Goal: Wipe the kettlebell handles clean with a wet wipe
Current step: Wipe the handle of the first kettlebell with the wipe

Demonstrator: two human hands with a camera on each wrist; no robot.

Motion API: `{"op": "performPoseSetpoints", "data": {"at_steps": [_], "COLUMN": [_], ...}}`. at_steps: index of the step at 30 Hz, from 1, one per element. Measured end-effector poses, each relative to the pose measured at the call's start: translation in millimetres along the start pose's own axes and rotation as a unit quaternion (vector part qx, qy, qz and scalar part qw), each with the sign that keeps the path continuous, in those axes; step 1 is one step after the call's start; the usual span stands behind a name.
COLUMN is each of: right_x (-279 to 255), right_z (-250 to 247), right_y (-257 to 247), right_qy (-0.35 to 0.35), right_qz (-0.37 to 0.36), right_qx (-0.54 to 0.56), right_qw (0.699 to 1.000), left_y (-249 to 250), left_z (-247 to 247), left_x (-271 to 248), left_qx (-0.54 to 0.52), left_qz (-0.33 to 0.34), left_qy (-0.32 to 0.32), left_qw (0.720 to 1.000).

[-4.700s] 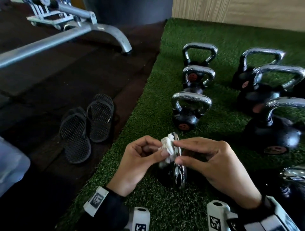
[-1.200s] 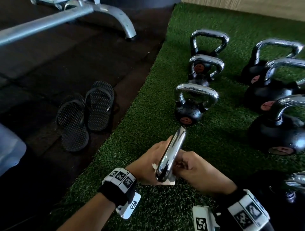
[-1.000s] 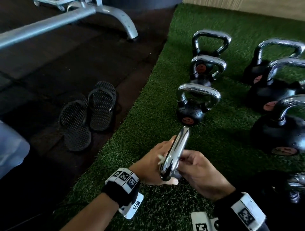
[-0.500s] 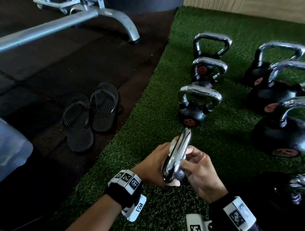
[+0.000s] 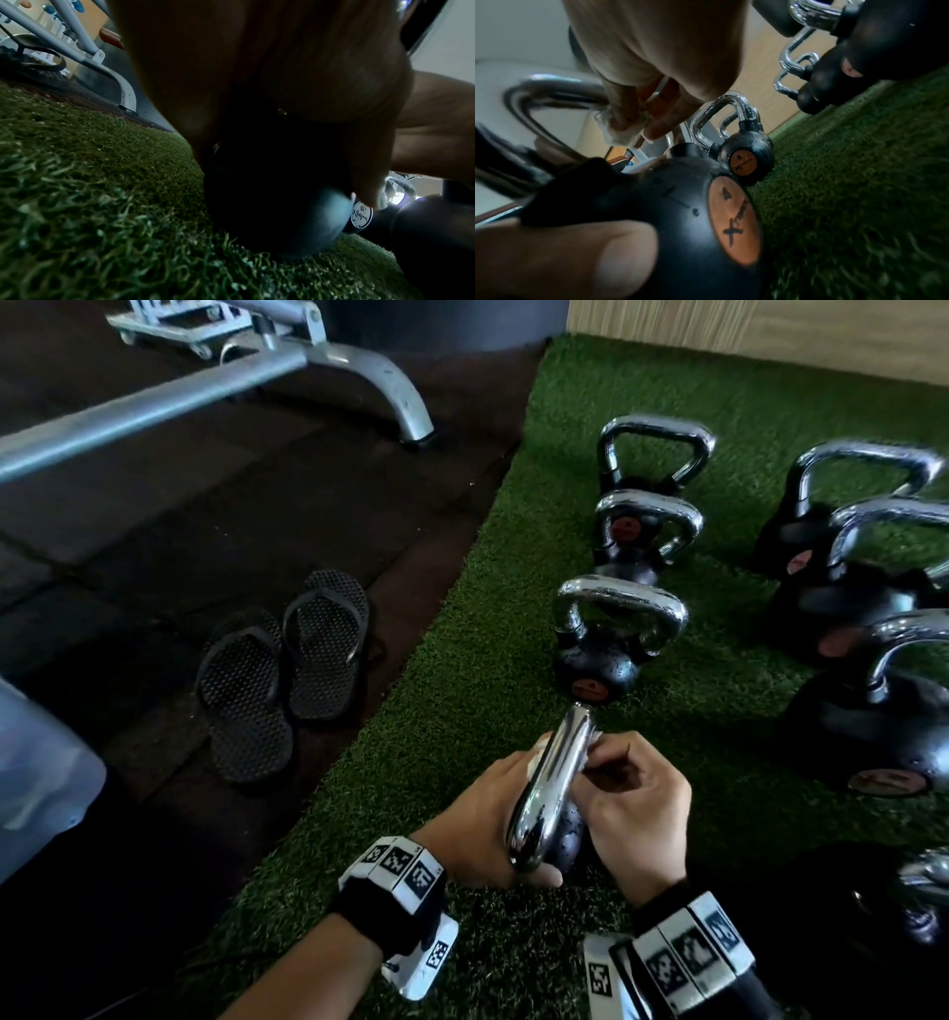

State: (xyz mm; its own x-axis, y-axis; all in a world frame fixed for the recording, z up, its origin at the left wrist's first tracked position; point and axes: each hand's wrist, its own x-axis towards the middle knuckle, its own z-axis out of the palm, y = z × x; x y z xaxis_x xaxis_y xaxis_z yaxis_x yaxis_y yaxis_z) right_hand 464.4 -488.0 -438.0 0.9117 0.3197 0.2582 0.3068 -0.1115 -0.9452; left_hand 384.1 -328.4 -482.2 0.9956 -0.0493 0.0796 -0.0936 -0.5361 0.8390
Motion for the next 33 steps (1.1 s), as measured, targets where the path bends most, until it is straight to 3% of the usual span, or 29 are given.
{"op": "performPoseSetpoints", "data": {"at_steps": [4,9,13,20,22,25,28,33], "right_x": [14,16,17,21,21,31,49,57], "right_z": [0,1,6,-3,-14,-32,-39,-34], "right_y": [-2,-2,2,-4,-7,-15,-27,-42], "right_qy": [0.053,0.056,0.022,-0.038,-0.089,-0.19,-0.27,-0.283], "right_qz": [0.004,0.055,0.16,0.21,0.191,0.09,0.002,-0.086], "right_qx": [-0.042,-0.062,-0.084,-0.094,-0.092,-0.099,-0.156,-0.235], "right_qw": [0.998,0.995,0.983,0.972,0.973,0.973,0.95,0.926], "left_y": [1,2,5,17,16,16,18,20], "left_z": [-1,-1,-2,-4,-5,-8,-6,-5], "left_x": [0,2,2,-1,-9,-18,-21,-26], "left_qx": [0.02,0.033,0.033,0.048,0.044,0.032,0.045,0.134], "left_qz": [-0.017,-0.011,-0.018,0.012,0.015,0.004,-0.03,-0.033], "left_qy": [-0.005,-0.008,-0.005,-0.002,-0.008,-0.014,0.01,0.082], "left_qw": [1.0,0.999,0.999,0.999,0.999,0.999,0.998,0.987]}}
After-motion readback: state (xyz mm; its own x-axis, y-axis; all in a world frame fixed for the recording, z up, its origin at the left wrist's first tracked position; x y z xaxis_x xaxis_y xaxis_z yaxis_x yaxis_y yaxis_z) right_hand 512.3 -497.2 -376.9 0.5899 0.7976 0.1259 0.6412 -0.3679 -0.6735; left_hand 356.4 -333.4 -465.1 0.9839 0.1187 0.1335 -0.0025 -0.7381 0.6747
